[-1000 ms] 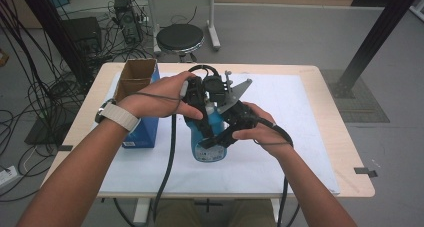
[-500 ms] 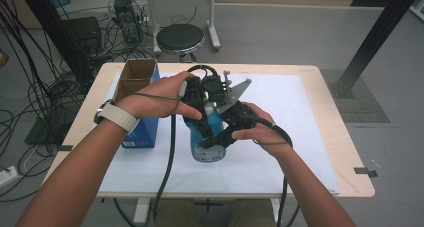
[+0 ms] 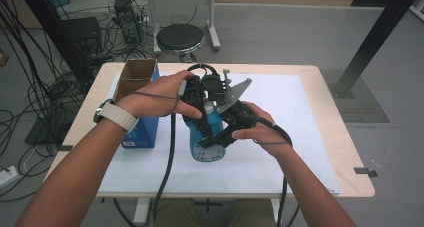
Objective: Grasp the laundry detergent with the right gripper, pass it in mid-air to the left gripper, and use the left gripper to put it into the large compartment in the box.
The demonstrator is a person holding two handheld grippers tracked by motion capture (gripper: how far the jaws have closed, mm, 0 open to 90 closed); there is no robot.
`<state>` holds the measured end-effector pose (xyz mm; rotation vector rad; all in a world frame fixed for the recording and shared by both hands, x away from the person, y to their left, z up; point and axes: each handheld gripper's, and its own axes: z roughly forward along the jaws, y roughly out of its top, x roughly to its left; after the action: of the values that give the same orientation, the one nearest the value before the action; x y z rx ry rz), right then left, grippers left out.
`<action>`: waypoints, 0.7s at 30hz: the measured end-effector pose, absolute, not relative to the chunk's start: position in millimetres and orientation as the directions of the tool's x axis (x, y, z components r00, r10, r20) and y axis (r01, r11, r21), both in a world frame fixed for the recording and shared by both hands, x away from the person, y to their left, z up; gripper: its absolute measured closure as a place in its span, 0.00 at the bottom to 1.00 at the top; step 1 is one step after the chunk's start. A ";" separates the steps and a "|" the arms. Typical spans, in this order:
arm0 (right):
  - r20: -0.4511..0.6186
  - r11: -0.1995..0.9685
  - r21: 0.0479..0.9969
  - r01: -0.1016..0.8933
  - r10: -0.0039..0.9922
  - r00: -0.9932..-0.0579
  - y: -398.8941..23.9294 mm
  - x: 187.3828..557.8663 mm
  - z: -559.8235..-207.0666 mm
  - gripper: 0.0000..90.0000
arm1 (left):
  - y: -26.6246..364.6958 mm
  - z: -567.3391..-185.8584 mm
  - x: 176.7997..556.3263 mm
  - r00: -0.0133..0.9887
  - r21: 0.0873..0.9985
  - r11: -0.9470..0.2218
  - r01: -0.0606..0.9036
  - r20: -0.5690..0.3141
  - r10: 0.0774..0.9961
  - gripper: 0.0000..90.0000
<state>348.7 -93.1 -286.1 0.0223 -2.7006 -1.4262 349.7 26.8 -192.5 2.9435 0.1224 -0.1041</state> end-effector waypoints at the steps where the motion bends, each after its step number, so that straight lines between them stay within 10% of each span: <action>1: 0.069 0.563 0.826 0.025 -0.057 -0.996 -92.9 349.0 -286.2 0.48 | 26.9 -192.5 349.8 0.994 0.191 -0.978 0.090 -0.078 0.076 0.43; 21: 0.038 0.540 0.842 -0.004 -0.067 -0.997 -95.1 350.6 -284.4 0.45 | 23.7 -185.8 348.2 0.996 0.193 -0.977 0.087 -0.042 0.081 0.43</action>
<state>350.6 -95.1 -284.4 0.0616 -2.6989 -1.4744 348.2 23.7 -185.8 2.9424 0.1252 -0.0496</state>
